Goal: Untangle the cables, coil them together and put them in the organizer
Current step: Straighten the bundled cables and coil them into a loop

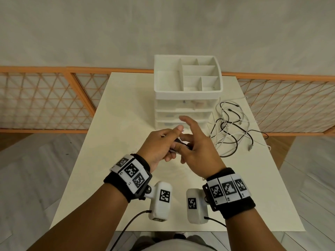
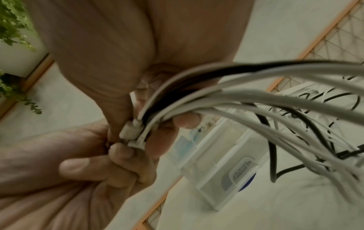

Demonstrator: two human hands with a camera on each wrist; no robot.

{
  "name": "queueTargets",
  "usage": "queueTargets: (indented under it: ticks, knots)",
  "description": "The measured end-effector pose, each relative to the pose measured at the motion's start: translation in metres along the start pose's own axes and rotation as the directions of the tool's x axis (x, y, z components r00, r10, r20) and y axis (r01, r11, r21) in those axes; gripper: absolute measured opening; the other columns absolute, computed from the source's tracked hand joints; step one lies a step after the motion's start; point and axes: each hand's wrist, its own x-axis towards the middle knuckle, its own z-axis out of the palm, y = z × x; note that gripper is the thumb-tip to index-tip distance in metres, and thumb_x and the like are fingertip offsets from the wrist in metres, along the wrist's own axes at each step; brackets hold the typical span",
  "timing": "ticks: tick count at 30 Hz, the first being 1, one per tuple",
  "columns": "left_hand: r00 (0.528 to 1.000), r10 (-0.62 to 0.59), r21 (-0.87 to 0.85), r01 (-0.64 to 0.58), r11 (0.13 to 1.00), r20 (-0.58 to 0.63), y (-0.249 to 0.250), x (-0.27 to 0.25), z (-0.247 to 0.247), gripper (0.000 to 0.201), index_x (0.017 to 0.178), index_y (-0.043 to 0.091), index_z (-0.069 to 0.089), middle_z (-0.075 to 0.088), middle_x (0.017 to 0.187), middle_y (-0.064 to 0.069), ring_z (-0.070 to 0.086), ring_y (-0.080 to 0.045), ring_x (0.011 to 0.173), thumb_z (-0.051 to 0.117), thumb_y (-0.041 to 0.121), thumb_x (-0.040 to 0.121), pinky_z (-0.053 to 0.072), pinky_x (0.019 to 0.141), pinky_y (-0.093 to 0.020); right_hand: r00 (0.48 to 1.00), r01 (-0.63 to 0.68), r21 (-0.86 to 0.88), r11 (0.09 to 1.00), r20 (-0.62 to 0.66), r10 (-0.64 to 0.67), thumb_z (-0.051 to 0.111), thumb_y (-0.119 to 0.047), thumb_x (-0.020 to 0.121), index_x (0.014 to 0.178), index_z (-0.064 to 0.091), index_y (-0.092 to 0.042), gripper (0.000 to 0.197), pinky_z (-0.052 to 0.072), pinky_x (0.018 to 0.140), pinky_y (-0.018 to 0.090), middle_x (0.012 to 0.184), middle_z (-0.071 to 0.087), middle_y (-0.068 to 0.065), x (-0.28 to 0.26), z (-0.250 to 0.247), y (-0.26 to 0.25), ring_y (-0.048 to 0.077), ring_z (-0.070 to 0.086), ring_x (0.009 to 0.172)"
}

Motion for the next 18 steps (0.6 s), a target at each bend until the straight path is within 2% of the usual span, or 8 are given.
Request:
queueTargets:
  ticks: [2, 4, 7, 10, 14, 18]
  knots:
    - [0.996, 0.026, -0.028, -0.029, 0.999, -0.087, -0.003, 0.003, 0.001, 0.036, 0.097, 0.01, 0.075, 0.068, 0.071, -0.021, 0.05, -0.017, 0.046, 0.063, 0.043, 0.094, 0.035, 0.04, -0.023, 0.999, -0.041, 0.015, 0.999, -0.002, 0.041, 0.078, -0.031, 0.086, 0.138, 0.045, -0.037, 0.062, 0.061, 0.067, 0.037, 0.116, 0.073, -0.004, 0.0, -0.003, 0.002, 0.005, 0.069, 0.065]
    - [0.988, 0.034, -0.072, -0.046, 0.996, -0.153, -0.002, 0.005, -0.001, 0.028, 0.09, 0.01, 0.076, 0.063, 0.064, -0.011, 0.049, -0.017, 0.044, 0.063, 0.035, 0.094, 0.032, 0.037, -0.022, 0.997, -0.069, 0.024, 0.997, 0.03, 0.068, 0.082, -0.034, 0.081, 0.126, 0.059, -0.03, 0.051, 0.055, 0.068, 0.028, 0.102, 0.077, -0.004, -0.001, -0.01, 0.004, 0.003, 0.068, 0.069]
    - [0.983, 0.029, -0.103, -0.048, 0.994, -0.18, 0.001, 0.005, -0.003, 0.019, 0.088, 0.011, 0.071, 0.061, 0.061, -0.006, 0.046, -0.016, 0.042, 0.06, 0.025, 0.095, 0.028, 0.037, -0.021, 0.988, -0.142, 0.145, 0.979, 0.088, 0.13, 0.083, -0.02, 0.08, 0.108, 0.069, -0.018, 0.031, 0.048, 0.063, 0.023, 0.081, 0.077, 0.002, -0.003, -0.02, 0.004, 0.008, 0.063, 0.064]
    - [0.989, 0.029, -0.088, -0.043, 0.995, -0.148, 0.005, 0.004, 0.0, 0.014, 0.09, 0.014, 0.067, 0.06, 0.064, -0.004, 0.05, -0.017, 0.047, 0.057, 0.021, 0.096, 0.034, 0.041, -0.024, 0.983, -0.179, 0.266, 0.947, 0.091, 0.16, 0.081, -0.009, 0.081, 0.096, 0.067, -0.008, 0.02, 0.043, 0.054, 0.024, 0.067, 0.07, 0.008, -0.002, -0.022, 0.002, 0.015, 0.053, 0.054]
    - [0.994, 0.02, -0.066, -0.027, 0.997, -0.107, 0.009, 0.004, 0.007, 0.017, 0.08, 0.015, 0.062, 0.062, 0.065, -0.002, 0.058, -0.017, 0.05, 0.055, 0.018, 0.095, 0.048, 0.048, -0.027, 0.975, -0.217, 0.332, 0.918, 0.124, 0.186, 0.078, 0.003, 0.079, 0.092, 0.058, 0.002, 0.024, 0.036, 0.041, 0.018, 0.066, 0.067, 0.014, 0.0, -0.017, -0.003, 0.01, 0.05, 0.041]
    - [0.998, -0.02, -0.026, 0.018, 0.999, -0.062, 0.01, 0.003, 0.011, 0.02, 0.081, 0.012, 0.06, 0.066, 0.066, -0.009, 0.058, -0.023, 0.046, 0.051, 0.022, 0.095, 0.051, 0.055, -0.03, 0.97, -0.23, 0.233, 0.945, 0.135, 0.203, 0.085, -0.006, 0.076, 0.094, 0.055, 0.003, 0.036, 0.035, 0.04, 0.022, 0.07, 0.071, 0.019, 0.006, -0.011, -0.002, 0.016, 0.047, 0.041]
